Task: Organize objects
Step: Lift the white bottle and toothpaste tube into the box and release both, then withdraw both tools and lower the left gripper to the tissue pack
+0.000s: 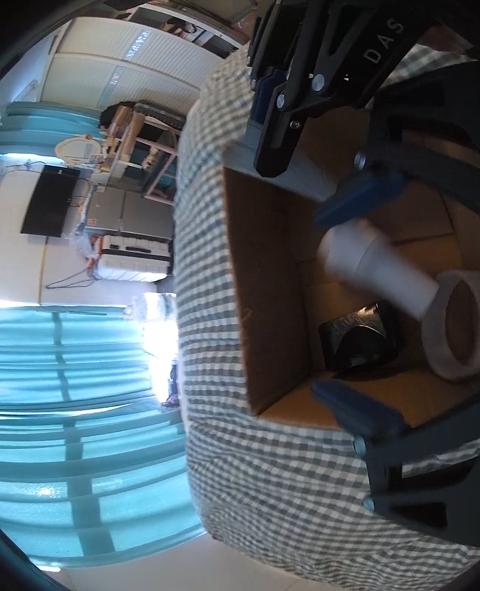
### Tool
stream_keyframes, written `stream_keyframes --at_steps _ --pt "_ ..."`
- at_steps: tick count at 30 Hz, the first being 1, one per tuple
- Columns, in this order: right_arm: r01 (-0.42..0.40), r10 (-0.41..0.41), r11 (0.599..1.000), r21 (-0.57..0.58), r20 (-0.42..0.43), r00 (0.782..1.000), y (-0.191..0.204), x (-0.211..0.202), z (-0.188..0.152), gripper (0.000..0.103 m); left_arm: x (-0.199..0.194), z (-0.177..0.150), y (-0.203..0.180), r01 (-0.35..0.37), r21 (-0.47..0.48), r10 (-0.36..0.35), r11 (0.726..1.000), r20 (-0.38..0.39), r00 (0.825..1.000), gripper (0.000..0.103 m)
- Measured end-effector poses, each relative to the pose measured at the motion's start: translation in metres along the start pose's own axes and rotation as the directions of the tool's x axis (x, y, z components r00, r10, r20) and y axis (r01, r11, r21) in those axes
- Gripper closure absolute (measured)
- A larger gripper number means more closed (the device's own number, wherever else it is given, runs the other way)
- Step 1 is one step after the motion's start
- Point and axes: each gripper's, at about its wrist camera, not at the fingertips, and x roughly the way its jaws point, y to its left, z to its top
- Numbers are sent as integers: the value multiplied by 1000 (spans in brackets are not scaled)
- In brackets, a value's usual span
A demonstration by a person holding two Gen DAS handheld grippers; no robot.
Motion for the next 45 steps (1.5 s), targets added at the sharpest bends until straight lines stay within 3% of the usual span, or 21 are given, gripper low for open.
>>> stream_keyframes --at_steps 7,11,18,25,34,42,45 --pt "38 -39 999 9 121 992 6 -93 18 40 -74 19 -4 -34 -6 35 999 64 997 4" --pt "53 -54 999 10 200 978 11 -153 22 13 -128 27 -5 -65 -20 67 998 119 991 1" --pt "83 -70 996 -31 299 952 34 -245 8 6 -215 28 -7 -144 -38 149 989 203 968 0" --pt "73 -41 993 -90 316 948 46 -294 -31 5 -262 5 -7 -210 -72 220 975 180 959 0" --pt "62 -23 986 -154 242 970 56 -283 -99 5 -254 -68 -2 -260 -87 268 962 94 959 0" --pt "33 -20 993 -117 111 994 49 -209 -154 5 -181 -139 -12 -256 -46 254 966 -41 966 0" --pt "34 -29 995 -94 56 998 44 -176 -171 5 -151 -157 -19 -223 -28 220 974 -98 971 0"
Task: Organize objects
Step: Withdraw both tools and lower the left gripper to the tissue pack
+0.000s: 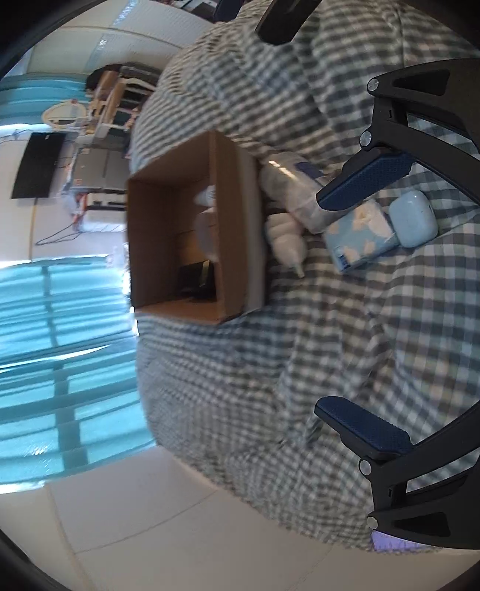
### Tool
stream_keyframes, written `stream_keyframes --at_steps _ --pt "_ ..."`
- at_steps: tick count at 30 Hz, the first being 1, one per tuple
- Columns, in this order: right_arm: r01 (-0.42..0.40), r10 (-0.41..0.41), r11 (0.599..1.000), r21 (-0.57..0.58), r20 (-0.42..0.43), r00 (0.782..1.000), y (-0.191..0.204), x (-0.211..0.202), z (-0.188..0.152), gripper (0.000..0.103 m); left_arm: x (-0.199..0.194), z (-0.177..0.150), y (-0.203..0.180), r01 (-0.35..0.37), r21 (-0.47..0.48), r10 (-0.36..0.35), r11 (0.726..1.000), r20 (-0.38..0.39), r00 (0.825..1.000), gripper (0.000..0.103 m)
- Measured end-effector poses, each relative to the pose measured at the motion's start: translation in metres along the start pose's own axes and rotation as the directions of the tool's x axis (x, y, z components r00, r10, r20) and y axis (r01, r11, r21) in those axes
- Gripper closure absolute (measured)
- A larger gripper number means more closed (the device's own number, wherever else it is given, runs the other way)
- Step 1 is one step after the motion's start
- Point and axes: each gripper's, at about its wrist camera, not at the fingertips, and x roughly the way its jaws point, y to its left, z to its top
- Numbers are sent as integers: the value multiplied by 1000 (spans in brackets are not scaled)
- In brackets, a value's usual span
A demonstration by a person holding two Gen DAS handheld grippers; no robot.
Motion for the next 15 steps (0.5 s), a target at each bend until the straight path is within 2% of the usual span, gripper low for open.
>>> stream_keyframes --at_steps 3,8,11,15 --pt "22 -21 1000 22 -40 999 -2 27 -15 5 25 -12 -12 23 26 -22 999 -42 999 0" --pt "19 -12 998 57 -112 994 -7 61 -30 5 65 -26 -24 32 70 -24 997 -124 992 0" --pt "5 7 997 78 -146 989 -9 74 -35 5 84 -31 -27 91 41 -82 995 -181 980 0" --pt "1 19 994 110 -182 983 -11 88 -40 5 97 -31 -35 144 31 -134 989 -219 967 0"
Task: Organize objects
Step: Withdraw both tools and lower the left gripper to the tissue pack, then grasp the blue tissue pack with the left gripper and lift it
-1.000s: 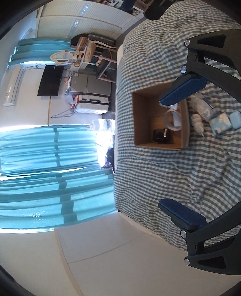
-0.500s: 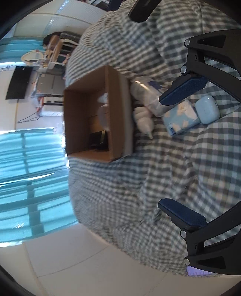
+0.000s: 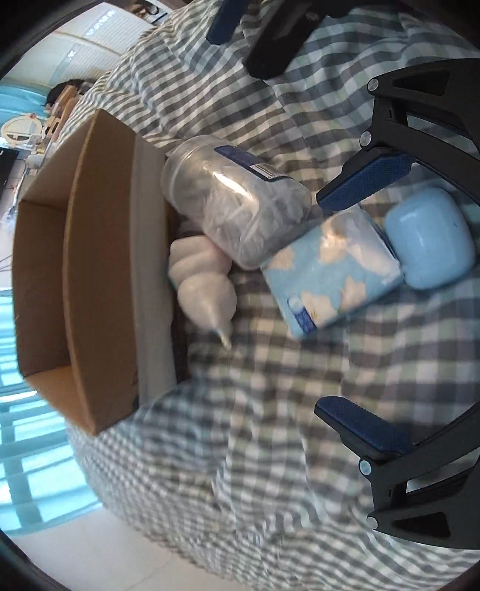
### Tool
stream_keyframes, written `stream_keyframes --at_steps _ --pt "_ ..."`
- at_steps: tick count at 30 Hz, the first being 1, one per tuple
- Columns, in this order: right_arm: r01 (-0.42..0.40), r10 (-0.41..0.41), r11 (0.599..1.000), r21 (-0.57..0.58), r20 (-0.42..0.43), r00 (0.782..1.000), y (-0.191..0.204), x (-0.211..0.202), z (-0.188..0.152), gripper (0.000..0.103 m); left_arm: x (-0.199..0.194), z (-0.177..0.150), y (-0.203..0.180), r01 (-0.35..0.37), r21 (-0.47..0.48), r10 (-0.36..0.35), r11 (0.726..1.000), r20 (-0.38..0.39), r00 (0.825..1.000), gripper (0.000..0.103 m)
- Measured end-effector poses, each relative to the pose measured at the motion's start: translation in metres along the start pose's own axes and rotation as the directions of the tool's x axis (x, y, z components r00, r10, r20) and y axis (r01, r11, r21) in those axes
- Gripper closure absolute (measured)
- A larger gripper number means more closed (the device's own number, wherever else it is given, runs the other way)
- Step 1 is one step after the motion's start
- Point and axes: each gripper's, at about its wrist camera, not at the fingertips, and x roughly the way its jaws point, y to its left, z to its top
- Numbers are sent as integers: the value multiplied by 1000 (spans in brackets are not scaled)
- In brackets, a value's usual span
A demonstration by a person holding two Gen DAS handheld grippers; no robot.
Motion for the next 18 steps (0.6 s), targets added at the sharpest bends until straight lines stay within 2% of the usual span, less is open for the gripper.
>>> stream_keyframes --at_steps 4,6,7,8,10,14,18 --pt "-2 2 1000 20 -22 1000 -1 8 -2 5 13 2 -9 21 18 -20 1000 -30 999 0" --pt "2 -1 1000 25 -28 1000 0 10 -2 5 19 1 -13 9 32 -8 999 -45 999 9" --pt "6 -5 1000 24 -33 999 0 11 -2 5 21 0 -14 14 40 -12 999 -61 998 20" --pt "12 -11 1000 20 -39 999 1 13 -3 5 22 -2 -16 23 45 -20 999 -70 997 27" --pt "23 -22 1000 12 -47 999 4 15 -3 5 18 -4 -16 27 45 -24 999 -61 998 32" --pt "48 -49 999 -14 -45 998 10 13 -3 5 5 -8 -5 39 -10 -39 999 -44 998 37" --pt "65 -66 997 -41 -35 997 15 10 -1 5 -17 -8 13 53 -70 -53 996 -5 999 37"
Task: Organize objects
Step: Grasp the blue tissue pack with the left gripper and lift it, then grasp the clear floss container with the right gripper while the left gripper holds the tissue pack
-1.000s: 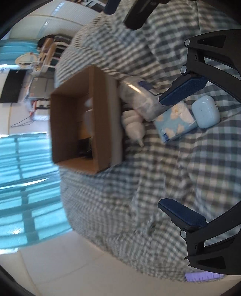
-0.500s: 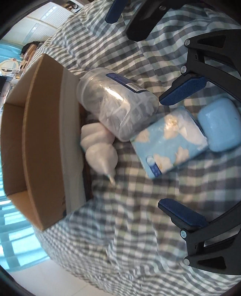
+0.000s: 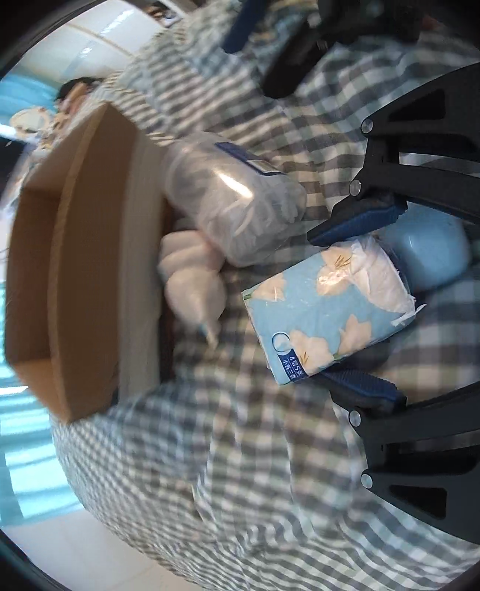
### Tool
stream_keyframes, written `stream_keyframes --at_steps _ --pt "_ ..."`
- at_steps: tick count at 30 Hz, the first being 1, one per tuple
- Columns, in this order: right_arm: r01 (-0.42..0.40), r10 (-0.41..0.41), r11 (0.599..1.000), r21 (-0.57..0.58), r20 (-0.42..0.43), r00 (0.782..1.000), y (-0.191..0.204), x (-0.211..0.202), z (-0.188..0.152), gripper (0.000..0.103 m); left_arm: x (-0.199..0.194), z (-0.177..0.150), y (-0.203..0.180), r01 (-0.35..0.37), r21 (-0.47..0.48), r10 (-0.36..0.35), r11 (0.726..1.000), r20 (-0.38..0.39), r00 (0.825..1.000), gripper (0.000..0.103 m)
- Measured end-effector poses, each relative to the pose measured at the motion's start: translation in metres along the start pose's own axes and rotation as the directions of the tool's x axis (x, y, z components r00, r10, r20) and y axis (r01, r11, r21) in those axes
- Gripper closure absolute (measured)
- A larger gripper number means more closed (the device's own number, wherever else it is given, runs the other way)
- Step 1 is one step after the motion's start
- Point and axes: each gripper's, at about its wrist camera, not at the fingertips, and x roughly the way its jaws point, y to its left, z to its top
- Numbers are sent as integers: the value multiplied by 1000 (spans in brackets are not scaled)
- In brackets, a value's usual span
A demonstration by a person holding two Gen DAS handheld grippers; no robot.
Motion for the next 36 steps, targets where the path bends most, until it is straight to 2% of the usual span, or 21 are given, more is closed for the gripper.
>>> stream_keyframes --at_steps 4,8,12,16,20,25,30,36 --pt "3 -4 1000 -10 -6 1000 9 1 7 5 -23 10 16 -24 -15 24 1000 51 998 37" --pt "-12 13 999 41 -19 1000 19 6 21 5 -36 25 29 -117 24 114 993 120 986 37" --pt "-33 35 995 92 -22 999 31 19 36 5 -34 35 39 -176 35 168 984 171 971 37" --pt "10 -8 990 139 -16 1000 40 37 51 5 -13 30 47 -163 9 160 987 147 976 37" --pt "50 -40 991 127 -80 996 47 64 50 5 -1 28 54 -138 10 136 990 126 983 37" --pt "7 13 987 162 -120 993 42 83 45 5 13 29 57 -116 12 115 993 87 990 37" --pt "2 13 993 122 -120 993 47 89 46 5 19 29 68 -92 -34 94 995 66 993 37" --pt "1 13 995 103 -135 991 49 99 46 6 16 28 71 -89 -49 93 995 83 992 37"
